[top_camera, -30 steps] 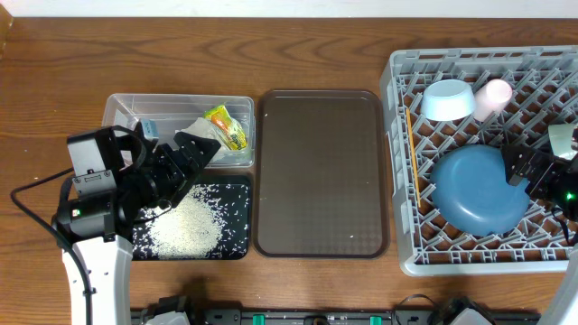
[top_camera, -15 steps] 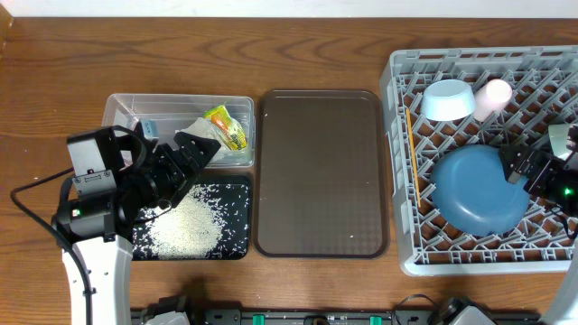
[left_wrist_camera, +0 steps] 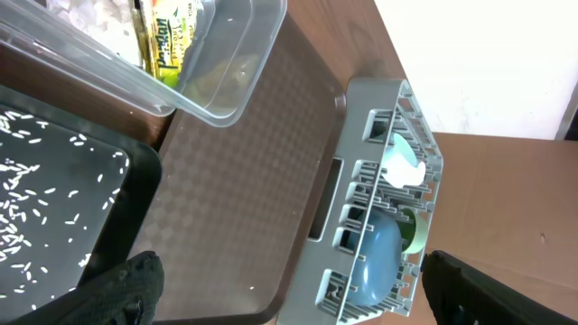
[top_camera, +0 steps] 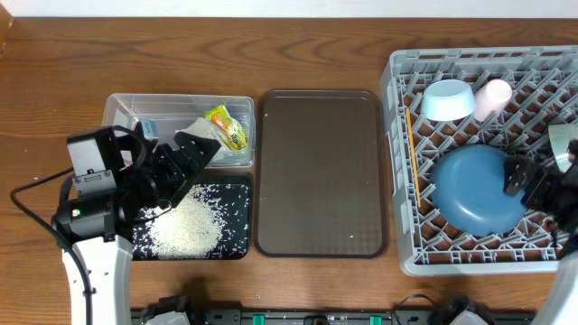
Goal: Sort waste into correct bins and load items into the dishwasher rack
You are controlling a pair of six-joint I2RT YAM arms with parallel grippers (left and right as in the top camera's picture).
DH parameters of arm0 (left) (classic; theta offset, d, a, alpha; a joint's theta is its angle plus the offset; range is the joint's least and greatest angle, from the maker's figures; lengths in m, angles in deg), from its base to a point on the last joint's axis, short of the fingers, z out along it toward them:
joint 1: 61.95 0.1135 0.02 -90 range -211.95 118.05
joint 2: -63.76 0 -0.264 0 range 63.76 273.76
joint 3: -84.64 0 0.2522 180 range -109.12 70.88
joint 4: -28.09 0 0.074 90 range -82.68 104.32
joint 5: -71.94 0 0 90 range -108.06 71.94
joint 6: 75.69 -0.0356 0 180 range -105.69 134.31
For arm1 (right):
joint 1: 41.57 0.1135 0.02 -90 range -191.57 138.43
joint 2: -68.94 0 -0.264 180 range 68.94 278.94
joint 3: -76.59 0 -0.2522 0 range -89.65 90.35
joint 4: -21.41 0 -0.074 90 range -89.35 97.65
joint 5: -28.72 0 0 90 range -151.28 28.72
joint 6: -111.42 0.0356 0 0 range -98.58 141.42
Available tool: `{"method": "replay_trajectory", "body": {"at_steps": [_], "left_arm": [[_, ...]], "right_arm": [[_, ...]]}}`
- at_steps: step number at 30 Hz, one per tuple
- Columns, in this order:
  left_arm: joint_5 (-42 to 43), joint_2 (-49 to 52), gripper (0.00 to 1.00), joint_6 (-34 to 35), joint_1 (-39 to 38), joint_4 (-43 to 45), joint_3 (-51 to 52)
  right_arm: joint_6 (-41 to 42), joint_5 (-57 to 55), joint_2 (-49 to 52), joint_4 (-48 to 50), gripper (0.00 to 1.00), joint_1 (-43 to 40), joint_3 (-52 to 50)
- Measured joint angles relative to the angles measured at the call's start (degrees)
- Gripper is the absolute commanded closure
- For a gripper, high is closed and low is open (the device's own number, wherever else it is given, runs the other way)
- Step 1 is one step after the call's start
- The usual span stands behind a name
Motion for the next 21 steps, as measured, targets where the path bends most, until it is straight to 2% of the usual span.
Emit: {"method": "replay_trajectory", "body": {"at_steps": [3, 11, 16, 21], "left_arm": [[-0.02, 0.0, 0.06, 0.0, 0.0, 0.0, 0.0], [0.0, 0.0, 0.06, 0.0, 0.0, 0.02, 0.0], [0.0, 0.0, 0.06, 0.0, 0.0, 0.0, 0.0], [0.0, 0.0, 0.06, 0.0, 0.0, -0.04, 0.0]], "right_arm": [[0.0, -2.49, -7.74, 0.02, 0.01, 1.53, -4.96], [0.0, -4.66, -27.32, -0.24, 0.01, 12.63, -23.5], [-0.07, -4.7, -35.45, -1.64, 0.01, 18.86, -33.22], [-0.79, -5.42, -39.78, -0.42, 0.01, 20.28, -37.59]]}}
